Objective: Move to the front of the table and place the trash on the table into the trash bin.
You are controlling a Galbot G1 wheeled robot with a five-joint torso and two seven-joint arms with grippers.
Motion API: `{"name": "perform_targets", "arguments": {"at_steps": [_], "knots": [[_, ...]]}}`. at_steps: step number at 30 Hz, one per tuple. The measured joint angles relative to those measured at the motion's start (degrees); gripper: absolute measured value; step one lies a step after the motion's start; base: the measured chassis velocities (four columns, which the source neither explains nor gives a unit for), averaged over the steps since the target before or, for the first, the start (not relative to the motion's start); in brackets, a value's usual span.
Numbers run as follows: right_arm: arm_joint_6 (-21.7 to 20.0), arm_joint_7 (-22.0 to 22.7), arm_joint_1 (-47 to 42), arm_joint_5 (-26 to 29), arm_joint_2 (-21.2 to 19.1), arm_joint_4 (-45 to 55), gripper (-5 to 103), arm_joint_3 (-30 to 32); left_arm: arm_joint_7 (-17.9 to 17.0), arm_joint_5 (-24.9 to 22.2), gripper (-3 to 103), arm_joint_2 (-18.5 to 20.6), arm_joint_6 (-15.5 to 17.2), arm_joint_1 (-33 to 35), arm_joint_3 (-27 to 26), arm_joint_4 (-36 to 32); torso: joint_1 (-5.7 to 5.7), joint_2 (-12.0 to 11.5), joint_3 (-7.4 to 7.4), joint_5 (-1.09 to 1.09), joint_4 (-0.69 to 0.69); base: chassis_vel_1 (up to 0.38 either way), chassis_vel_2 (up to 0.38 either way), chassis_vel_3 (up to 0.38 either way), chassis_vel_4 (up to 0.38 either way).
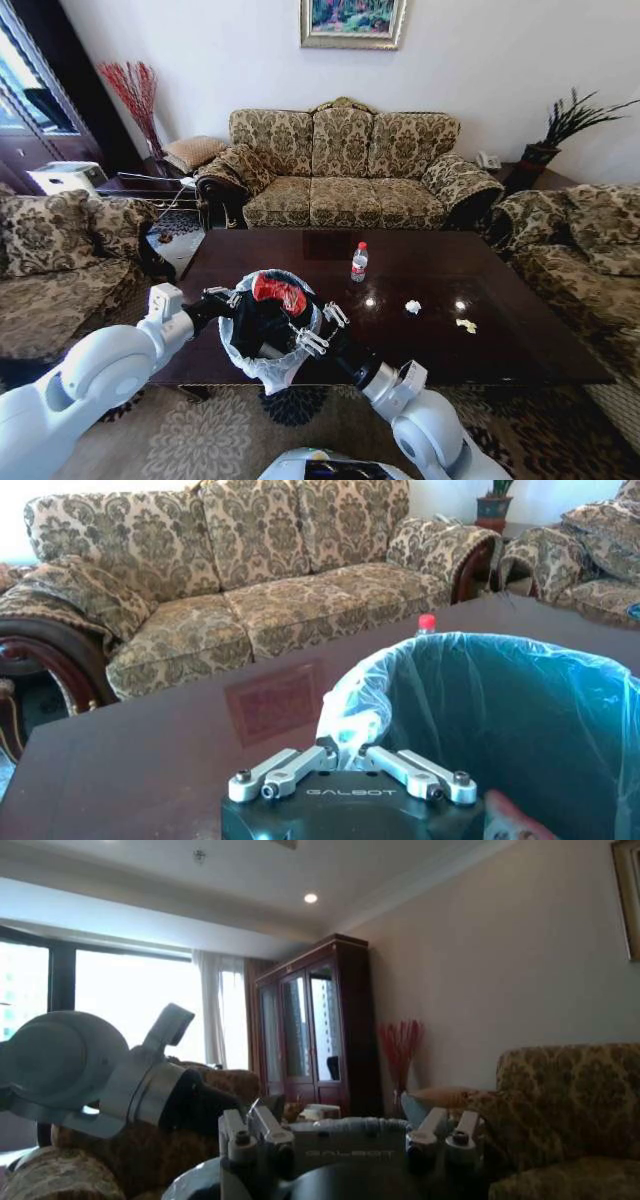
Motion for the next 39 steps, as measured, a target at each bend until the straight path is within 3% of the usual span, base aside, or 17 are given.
{"name": "perform_targets", "arguments": {"at_steps": [1,5,7,8,11,16,21,36,39], "knots": [[0.00,0.00,0.00,0.00,0.00,0.00,70,0.00,0.00,0.00,2,0.00,0.00,0.00,0.00,0.00,0.00,0.00,0.00,0.00,0.00,0.000,0.000,0.000,0.000],[1.43,0.22,-0.01,0.68,0.38,0.03,91,0.44,-0.02,0.04,2,-0.24,0.05,0.10,-0.05,0.00,0.00,0.00,0.00,0.00,0.00,0.000,0.000,0.000,0.000],[1.88,0.55,-0.06,0.87,0.58,0.12,91,0.79,-0.01,0.09,2,-0.31,0.05,0.12,-0.05,0.07,0.00,0.00,0.00,0.00,0.01,0.000,0.000,0.000,0.000],[2.87,1.77,-0.25,1.40,1.06,0.43,98,1.89,-0.02,0.19,2,-0.46,0.06,0.13,-0.07,0.35,0.00,0.00,0.00,0.00,0.00,0.000,0.000,0.000,0.000],[3.74,4.92,-0.52,2.74,1.42,0.66,99,3.85,-0.08,0.34,2,-0.67,0.06,0.04,-0.12,0.84,0.00,0.00,0.00,0.00,0.00,0.000,0.000,0.000,0.000],[2.67,16.73,-0.77,6.73,1.55,-1.51,100,8.04,-0.12,0.52,2,-0.94,0.06,-0.60,-0.46,1.43,0.00,0.00,0.00,0.00,0.00,0.000,0.000,0.000,0.000],[1.40,22.16,-0.71,7.65,2.28,-5.34,100,10.33,-0.09,0.73,2,-1.77,0.04,-0.71,-0.59,1.34,0.00,0.00,0.00,0.00,0.00,0.000,0.000,0.000,0.000],[3.38,25.34,2.30,6.95,3.38,-17.10,100,11.64,0.14,1.35,2,-2.40,-0.06,-0.41,-0.54,1.23,0.00,0.00,0.00,-0.02,0.01,-0.072,-0.068,0.071,0.079],[4.14,26.06,3.72,6.41,3.73,-20.13,100,11.61,0.23,1.35,2,-2.11,-0.11,-0.55,-0.29,1.36,0.00,0.00,0.01,0.07,-0.02,-0.182,-0.172,0.146,0.164]]}}
